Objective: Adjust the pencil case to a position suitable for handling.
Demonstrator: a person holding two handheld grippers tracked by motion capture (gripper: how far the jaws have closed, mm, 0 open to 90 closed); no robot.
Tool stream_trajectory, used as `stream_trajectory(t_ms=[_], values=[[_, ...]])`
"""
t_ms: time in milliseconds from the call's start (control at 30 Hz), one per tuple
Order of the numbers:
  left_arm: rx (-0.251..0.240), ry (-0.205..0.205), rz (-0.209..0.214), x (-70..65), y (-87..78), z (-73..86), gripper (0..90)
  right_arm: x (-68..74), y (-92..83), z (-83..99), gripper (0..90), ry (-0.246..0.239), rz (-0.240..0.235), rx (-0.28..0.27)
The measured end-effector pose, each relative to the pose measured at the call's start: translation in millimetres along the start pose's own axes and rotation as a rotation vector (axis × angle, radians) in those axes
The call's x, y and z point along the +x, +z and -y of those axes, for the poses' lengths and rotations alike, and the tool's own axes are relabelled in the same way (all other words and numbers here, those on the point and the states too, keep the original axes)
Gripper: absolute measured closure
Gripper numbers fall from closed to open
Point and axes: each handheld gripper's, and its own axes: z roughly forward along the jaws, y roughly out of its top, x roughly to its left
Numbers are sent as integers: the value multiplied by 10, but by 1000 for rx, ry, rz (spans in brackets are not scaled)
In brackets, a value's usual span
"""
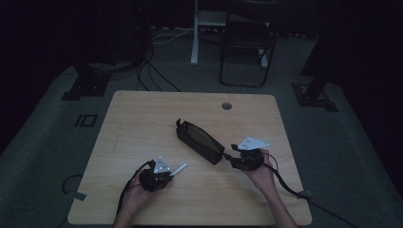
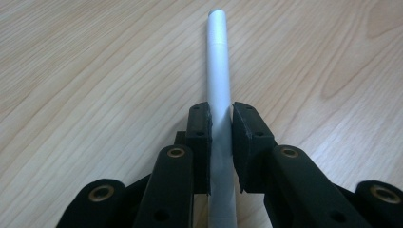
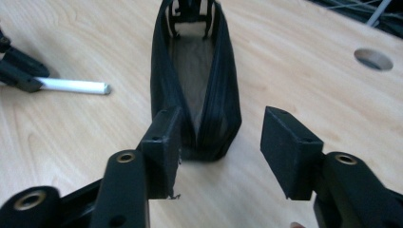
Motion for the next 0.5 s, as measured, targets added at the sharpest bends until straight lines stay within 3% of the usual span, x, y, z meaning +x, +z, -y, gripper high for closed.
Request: stream_trajectory(t_ms=[200, 500], values=[[-1, 68, 44, -142, 119, -154, 782, 7, -79, 155, 481, 7, -19, 15], [-23, 170, 113, -446, 329, -403, 780, 72, -147, 261, 437, -24, -33, 20]])
